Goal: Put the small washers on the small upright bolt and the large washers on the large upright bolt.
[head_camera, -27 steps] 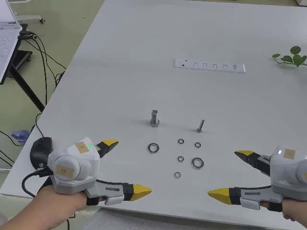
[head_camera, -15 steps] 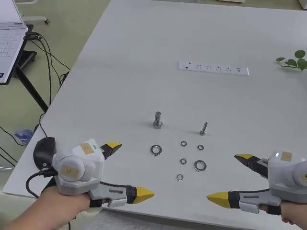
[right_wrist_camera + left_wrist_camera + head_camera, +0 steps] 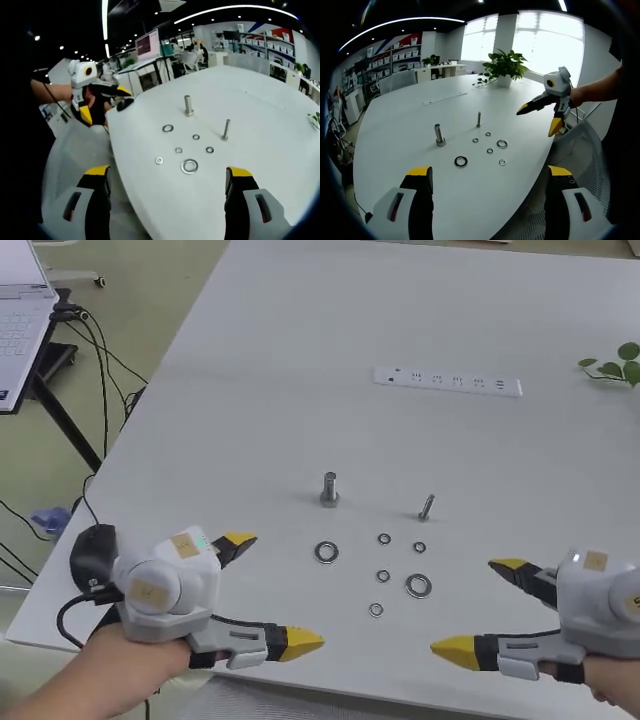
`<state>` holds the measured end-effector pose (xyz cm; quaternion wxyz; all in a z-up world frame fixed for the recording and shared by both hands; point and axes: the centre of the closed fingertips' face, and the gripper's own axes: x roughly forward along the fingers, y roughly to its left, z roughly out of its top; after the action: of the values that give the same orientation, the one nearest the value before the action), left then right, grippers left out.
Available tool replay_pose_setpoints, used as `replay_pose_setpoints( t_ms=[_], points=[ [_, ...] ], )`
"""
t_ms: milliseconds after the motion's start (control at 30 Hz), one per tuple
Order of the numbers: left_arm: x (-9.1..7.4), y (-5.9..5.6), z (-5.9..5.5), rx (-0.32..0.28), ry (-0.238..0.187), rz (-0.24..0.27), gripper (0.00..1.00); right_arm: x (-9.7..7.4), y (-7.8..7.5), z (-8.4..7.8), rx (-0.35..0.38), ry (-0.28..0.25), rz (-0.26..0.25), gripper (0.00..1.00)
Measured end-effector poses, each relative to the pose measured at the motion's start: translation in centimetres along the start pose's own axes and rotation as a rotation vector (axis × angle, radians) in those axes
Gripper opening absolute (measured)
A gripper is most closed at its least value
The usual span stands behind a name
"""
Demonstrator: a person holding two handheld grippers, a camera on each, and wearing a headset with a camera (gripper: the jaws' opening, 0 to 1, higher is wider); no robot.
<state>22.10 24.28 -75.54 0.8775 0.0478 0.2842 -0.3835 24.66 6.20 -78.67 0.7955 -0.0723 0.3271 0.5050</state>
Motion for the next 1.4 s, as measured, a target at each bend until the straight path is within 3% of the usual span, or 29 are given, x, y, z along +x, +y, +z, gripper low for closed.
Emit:
replay_pose_setpoints(
  t_ms=[333, 633, 800, 1400],
  points=[
    [0.1, -0.4, -0.2, 0.004, 0.008, -0.008, 0.93, 1.3, 0.5, 1.5, -0.035, 0.012, 0.02, 0.95],
    [-0.3, -0.3, -0.3, 0.014, 0.015, 0.001, 0.93, 2.9, 0.8, 4.1, -0.073, 0.015, 0.043, 0.93],
    [-0.3, -0.4, -0.8, 0.016, 0.027, -0.002, 0.92, 3.7, 0.9, 4.5, -0.104, 0.035, 0.059, 0.91],
    [-0.5, -0.4, -1.0, 0.037, 0.026, -0.015, 0.92, 6.7, 1.2, 6.4, -0.175, 0.099, 0.095, 0.83]
  ],
)
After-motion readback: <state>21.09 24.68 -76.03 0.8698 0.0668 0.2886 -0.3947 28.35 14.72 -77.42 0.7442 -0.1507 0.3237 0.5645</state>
